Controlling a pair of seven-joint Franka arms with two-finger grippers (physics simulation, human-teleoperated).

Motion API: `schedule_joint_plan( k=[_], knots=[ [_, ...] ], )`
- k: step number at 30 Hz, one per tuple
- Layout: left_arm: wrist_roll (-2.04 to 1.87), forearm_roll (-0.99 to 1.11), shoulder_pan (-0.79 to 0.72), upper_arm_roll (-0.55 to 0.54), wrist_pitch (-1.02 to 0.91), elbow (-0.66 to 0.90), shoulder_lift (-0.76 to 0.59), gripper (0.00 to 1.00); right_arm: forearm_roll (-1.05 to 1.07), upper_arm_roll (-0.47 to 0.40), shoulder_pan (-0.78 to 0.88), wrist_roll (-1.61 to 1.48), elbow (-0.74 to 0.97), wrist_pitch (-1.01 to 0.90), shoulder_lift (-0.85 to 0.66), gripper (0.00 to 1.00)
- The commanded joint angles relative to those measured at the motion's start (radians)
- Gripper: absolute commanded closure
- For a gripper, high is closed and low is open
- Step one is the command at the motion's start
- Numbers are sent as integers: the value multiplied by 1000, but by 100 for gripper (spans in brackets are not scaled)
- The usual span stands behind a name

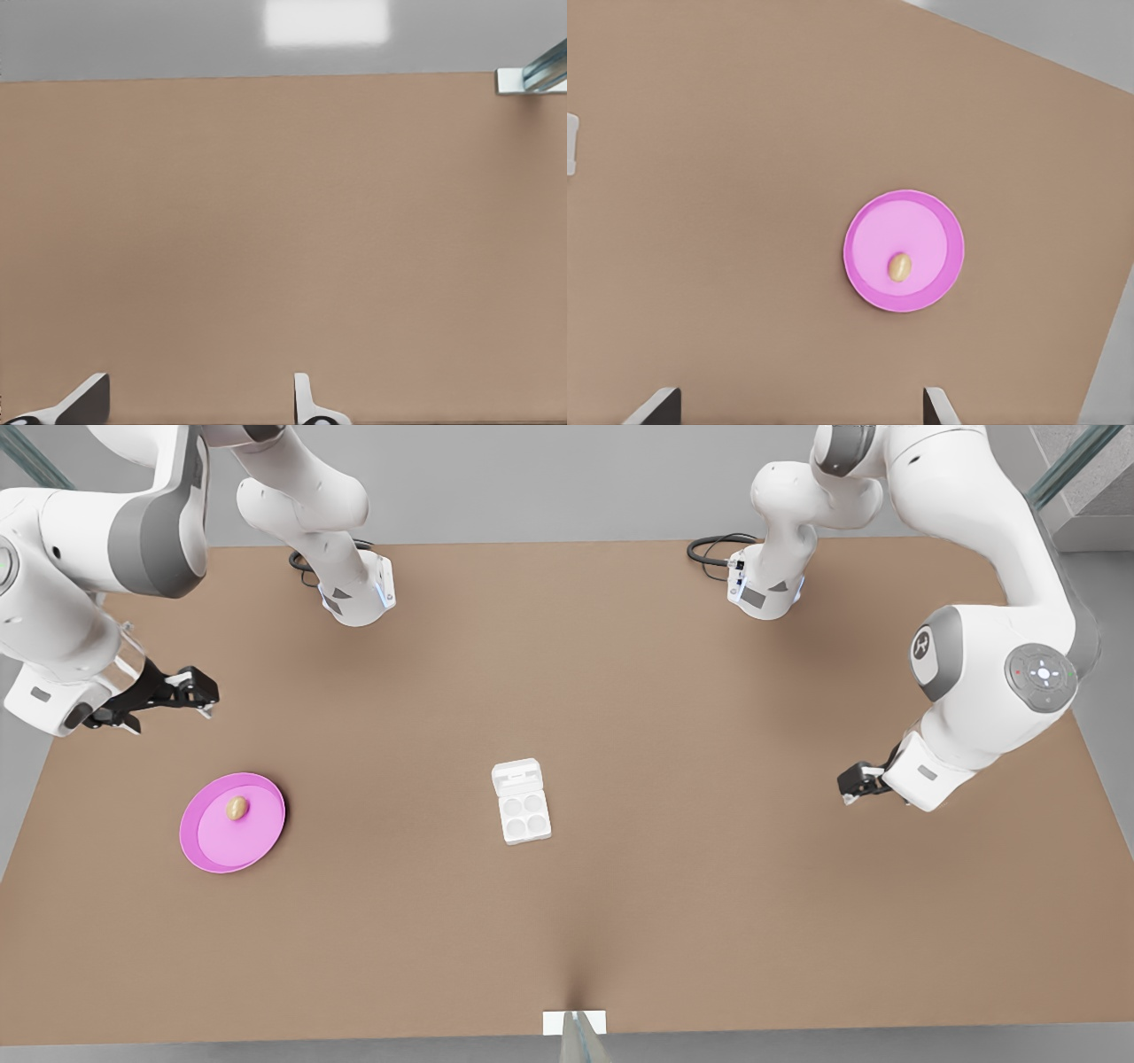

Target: Pack egg into the box and close the box lid

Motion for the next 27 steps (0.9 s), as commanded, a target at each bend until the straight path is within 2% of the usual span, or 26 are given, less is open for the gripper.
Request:
schedule_joint_plan(
  k=[1,3,4,6,7,8,9,10,12,15,18,19,20,21,24,26,27],
  knots=[
    [-4,19,-1,-1,0,-1,12,0,0,0,0,0,0,0,0,0],
    [-27,-10,2,-1,-3,-39,23,0,2,0,0,-3,-1,0,5,0],
    [-29,-11,0,-1,-16,-44,23,0,17,-2,-3,-73,-73,66,17,0],
    [-23,-11,-9,-1,-92,-47,23,0,14,-5,-3,-104,-563,719,-43,0],
    [-23,-13,-9,-1,-92,-44,22,0,14,-5,-3,-98,-698,873,-91,0],
    [-24,-10,-9,-1,-91,-36,22,0,14,-5,-19,-97,-799,974,-127,0],
    [-41,-17,-8,0,-173,-13,19,0,14,-5,-37,-97,-926,1054,-205,0],
    [-63,-102,0,25,-237,-13,5,0,14,-5,-57,-97,-995,1072,-265,0],
    [-58,-109,-3,25,-296,-16,9,0,14,-40,-60,-97,-1107,1130,-310,0],
    [24,-105,-12,17,-232,-16,66,0,15,-38,-123,-84,-1221,1310,-281,0],
    [54,-201,-6,-17,-202,-14,132,0,15,-38,-204,-23,-1370,1607,-203,0],
    [54,-189,-6,-17,-100,-14,175,0,15,-38,-220,8,-1430,1739,-172,0],
    [34,-168,-7,-9,-105,-10,164,0,14,-38,-241,40,-1439,1763,-140,0],
    [-77,-125,-35,-4,-301,2,120,0,14,-40,-266,44,-1440,1819,-124,0],
    [-84,-151,-31,3,-364,4,121,0,15,-40,-296,143,-1436,1962,-55,0],
    [-54,-154,-12,19,-266,90,124,0,15,-40,-319,190,-1431,1968,-43,0],
    [-43,-157,-9,19,-315,252,121,0,14,-40,-328,190,-1424,1968,-31,0]
  ],
)
